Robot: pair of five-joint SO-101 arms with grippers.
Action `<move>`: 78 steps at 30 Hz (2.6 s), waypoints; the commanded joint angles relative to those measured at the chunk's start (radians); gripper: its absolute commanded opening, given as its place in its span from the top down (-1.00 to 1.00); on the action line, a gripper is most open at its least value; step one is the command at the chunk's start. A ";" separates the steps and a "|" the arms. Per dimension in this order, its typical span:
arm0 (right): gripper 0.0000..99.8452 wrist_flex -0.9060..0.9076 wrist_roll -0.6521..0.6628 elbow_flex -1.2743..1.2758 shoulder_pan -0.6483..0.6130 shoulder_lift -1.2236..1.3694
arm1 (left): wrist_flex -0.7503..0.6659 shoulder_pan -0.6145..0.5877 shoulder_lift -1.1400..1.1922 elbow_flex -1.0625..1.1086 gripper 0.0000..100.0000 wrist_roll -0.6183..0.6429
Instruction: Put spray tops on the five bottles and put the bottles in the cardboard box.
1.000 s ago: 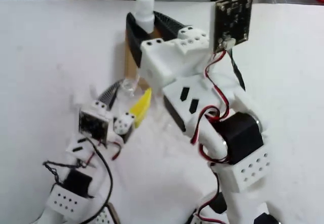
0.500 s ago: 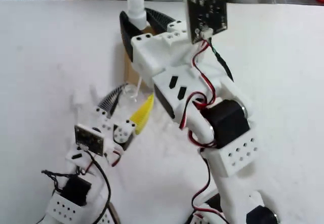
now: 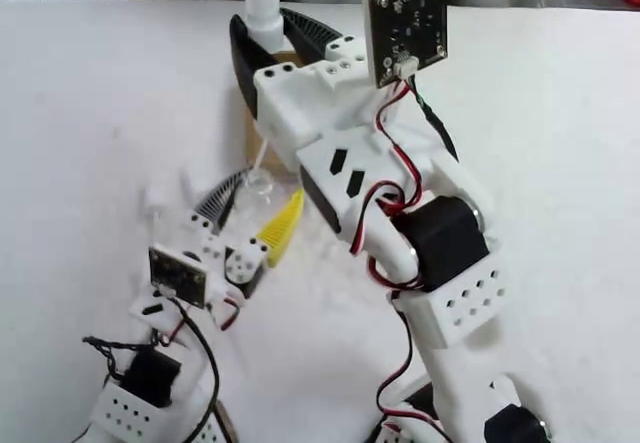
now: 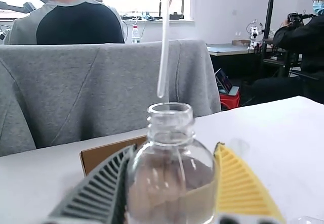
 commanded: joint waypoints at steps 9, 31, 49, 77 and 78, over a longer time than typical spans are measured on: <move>0.97 0.039 0.012 -0.038 -0.025 -0.010 | 0.029 0.001 -0.016 -0.017 0.78 -0.009; 0.97 0.068 0.012 0.000 -0.022 -0.010 | 0.029 -0.001 -0.016 -0.017 0.78 -0.009; 0.97 0.024 0.014 0.101 -0.027 -0.022 | 0.029 -0.001 -0.016 -0.017 0.78 -0.009; 0.97 -0.067 0.015 -0.002 -0.031 -0.050 | 0.029 -0.001 -0.016 -0.015 0.78 -0.009; 0.97 -0.062 0.015 -0.002 -0.030 -0.050 | 0.029 -0.001 -0.016 -0.015 0.78 -0.009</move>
